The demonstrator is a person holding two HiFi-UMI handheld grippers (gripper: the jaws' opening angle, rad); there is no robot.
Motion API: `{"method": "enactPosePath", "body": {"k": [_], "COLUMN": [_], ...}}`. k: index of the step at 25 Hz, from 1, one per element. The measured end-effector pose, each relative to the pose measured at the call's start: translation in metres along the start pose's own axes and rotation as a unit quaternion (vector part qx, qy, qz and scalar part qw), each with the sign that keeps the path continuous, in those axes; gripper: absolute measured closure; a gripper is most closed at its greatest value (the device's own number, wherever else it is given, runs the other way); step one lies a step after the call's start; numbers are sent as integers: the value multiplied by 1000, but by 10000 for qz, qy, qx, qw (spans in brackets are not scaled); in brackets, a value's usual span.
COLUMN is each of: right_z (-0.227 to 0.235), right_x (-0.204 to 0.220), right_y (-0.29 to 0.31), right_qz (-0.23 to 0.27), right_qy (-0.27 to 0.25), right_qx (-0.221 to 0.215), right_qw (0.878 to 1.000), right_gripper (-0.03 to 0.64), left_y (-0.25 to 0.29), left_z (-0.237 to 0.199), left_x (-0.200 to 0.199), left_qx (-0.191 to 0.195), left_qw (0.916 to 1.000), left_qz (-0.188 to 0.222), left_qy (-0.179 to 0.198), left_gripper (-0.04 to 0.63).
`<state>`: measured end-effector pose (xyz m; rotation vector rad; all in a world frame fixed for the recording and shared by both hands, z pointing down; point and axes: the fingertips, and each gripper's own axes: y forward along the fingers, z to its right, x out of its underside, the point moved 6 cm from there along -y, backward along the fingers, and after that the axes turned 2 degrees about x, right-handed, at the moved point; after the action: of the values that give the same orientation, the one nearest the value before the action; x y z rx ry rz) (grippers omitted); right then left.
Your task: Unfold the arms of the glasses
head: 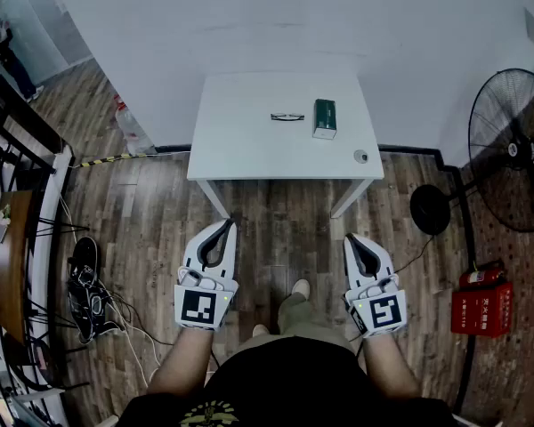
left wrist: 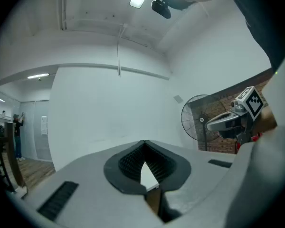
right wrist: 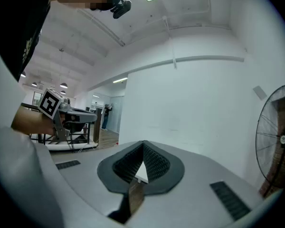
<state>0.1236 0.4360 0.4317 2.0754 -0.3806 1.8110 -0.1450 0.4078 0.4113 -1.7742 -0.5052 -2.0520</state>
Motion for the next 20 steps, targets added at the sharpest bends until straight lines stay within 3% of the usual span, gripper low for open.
{"method": "enactPosePath", "body": {"k": [8, 20], "right_z": [39, 74], "right_x": [9, -3], "right_y": [56, 90], "right_qz": [-112, 74], "right_qy": [132, 371], "right_qx": [-140, -338], "right_qw": [9998, 9987], "right_gripper": [617, 617], "left_y": [65, 113], "left_z": [-12, -19], "left_x": [7, -3], "left_qx": [46, 12], "left_qw": [9999, 9998], "left_qz": [-93, -127], "left_qy": [127, 124], "left_gripper": [589, 589]}}
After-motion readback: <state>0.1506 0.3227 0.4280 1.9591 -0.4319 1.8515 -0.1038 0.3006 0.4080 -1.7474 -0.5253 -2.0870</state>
